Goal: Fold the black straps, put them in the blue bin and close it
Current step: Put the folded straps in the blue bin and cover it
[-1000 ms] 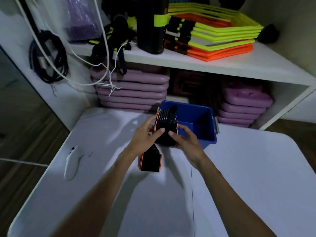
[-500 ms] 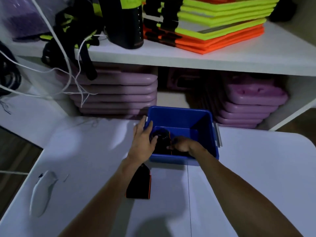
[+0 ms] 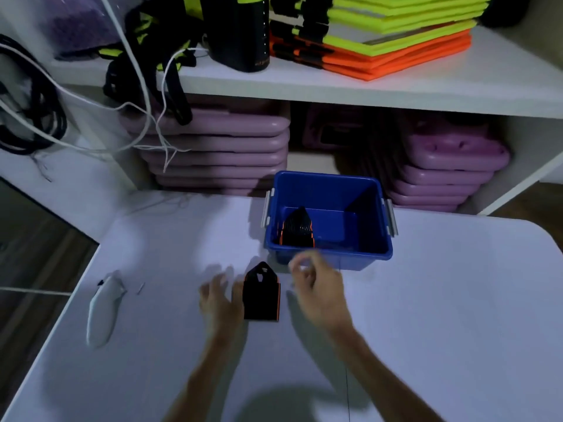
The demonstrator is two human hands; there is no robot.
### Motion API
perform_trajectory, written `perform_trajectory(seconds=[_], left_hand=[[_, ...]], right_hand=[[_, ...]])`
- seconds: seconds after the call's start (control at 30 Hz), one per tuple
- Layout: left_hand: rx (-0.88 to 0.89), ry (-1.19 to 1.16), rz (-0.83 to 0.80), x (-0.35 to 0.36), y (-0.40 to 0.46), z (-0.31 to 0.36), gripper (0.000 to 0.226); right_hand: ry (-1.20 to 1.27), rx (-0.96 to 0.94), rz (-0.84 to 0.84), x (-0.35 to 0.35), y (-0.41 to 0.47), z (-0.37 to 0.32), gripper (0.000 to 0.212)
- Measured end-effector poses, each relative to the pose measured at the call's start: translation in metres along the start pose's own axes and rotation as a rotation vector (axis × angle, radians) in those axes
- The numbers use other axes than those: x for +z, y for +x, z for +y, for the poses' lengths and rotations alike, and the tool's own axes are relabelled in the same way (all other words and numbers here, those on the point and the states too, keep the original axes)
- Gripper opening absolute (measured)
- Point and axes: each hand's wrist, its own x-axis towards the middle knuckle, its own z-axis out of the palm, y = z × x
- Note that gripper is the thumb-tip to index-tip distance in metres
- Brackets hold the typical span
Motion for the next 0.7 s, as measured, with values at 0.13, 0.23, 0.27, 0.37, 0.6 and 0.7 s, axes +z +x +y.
perform_trajectory(seconds=[0.13, 0.23, 0.27, 0.37, 0.6, 0.7], left_hand=[[0.024, 0.084, -0.128, 0.001, -0.027, -0.019, 0.024], [-0.144, 0.015, -0.198, 0.008, -0.019, -0.014, 0.041], [-0.223, -0.028, -0.207, 0.008, -0.017, -0.010, 0.044], [-0.372, -0.191, -0.310, -0.004, -0.021, 0.001, 0.044], [-0.325, -0.442, -0.541, -0.048, -0.045, 0.029, 0.026], [-0.054, -0.460, -0.550, -0.057, -0.043, 0.074, 0.034]], right_hand=[[-0.078, 0.360, -0.140, 0.059, -0.031, 0.037, 0.040], [0.070, 0.556, -0.044, 0.083, -0.023, 0.038, 0.041], [0.106, 0.629, -0.024, 0.087, -0.019, 0.038, 0.044], [0.432, 0.810, -0.029, 0.080, -0.014, 0.038, 0.036], [0.667, 0.711, -0.278, 0.020, -0.038, 0.019, 0.030], [0.599, 0.390, -0.229, -0.018, -0.028, -0.007, 0.025]])
